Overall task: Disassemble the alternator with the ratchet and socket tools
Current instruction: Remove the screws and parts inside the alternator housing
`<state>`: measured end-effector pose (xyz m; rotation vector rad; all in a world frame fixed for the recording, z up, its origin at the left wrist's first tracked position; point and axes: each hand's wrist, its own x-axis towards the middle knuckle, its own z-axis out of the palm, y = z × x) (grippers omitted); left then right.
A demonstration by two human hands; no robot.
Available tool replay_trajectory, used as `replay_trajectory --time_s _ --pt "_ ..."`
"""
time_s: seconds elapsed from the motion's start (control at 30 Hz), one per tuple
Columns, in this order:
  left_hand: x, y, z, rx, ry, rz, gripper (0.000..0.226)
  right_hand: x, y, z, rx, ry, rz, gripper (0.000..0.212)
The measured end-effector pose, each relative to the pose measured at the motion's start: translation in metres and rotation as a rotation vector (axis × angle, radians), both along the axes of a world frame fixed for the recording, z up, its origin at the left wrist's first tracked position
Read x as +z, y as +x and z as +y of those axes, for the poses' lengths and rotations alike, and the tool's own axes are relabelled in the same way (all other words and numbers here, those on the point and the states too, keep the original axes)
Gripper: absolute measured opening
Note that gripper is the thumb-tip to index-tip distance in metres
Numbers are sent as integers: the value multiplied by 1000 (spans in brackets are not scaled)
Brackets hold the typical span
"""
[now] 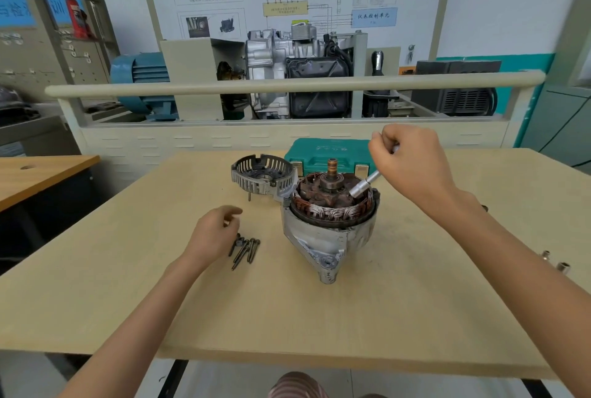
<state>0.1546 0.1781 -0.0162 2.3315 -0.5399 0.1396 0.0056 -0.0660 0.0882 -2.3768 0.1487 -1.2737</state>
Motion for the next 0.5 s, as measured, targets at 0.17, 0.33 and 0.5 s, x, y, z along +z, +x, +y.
replay_trajectory --time_s 0.17,0.33,0.5 --pt "23 -16 -32 -265 -308 46 44 -3 2 0 35 89 -2 46" --pt "26 -29 -54 -457 -353 117 71 -9 4 2 55 88 14 47" --pt "21 -31 -57 -447 -403 94 72 -11 4 1 57 91 22 47"
